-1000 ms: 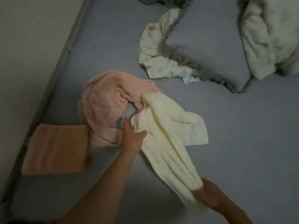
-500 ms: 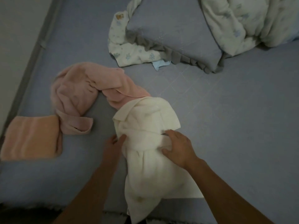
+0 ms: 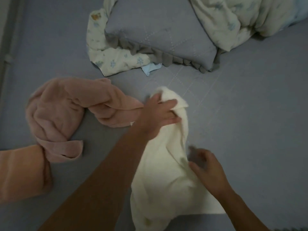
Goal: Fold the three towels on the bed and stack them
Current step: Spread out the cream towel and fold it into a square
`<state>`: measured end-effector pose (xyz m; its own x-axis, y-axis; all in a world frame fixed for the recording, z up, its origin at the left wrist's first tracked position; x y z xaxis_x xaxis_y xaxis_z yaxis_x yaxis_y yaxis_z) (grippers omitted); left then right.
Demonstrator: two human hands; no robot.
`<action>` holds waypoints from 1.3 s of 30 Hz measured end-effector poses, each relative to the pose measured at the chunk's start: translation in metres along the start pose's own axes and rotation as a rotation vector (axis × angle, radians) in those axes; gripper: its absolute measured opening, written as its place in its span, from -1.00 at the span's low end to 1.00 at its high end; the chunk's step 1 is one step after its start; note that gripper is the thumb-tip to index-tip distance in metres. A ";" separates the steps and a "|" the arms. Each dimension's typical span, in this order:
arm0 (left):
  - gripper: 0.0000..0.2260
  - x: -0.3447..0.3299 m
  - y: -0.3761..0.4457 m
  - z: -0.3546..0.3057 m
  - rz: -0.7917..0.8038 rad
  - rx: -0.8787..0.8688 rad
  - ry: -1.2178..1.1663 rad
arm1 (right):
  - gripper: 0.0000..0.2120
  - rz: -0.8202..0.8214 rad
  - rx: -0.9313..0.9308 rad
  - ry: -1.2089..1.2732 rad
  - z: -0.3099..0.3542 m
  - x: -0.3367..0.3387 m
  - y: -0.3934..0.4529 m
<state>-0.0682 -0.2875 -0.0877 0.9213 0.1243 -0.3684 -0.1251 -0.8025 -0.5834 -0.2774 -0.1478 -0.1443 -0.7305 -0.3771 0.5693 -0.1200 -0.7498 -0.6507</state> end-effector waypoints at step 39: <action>-0.91 0.042 0.089 -0.108 -0.290 -0.665 1.268 | -0.93 -0.502 -0.109 0.565 0.038 0.149 0.151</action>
<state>-0.0009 -0.4167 -0.0762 0.6278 0.0202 0.7781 -0.0170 -0.9991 0.0397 -0.3791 -0.3378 -0.1388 -0.8000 0.3523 0.4856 -0.5729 -0.6888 -0.4442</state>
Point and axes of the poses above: each hand's wrist, its own y-axis towards the middle knuckle, its own x-axis out of the back of the hand, z = x × y, the point moved 6 cm from there along y, towards the middle knuckle, and after that the axes turned 7 degrees about -x, right-handed, at the moved point
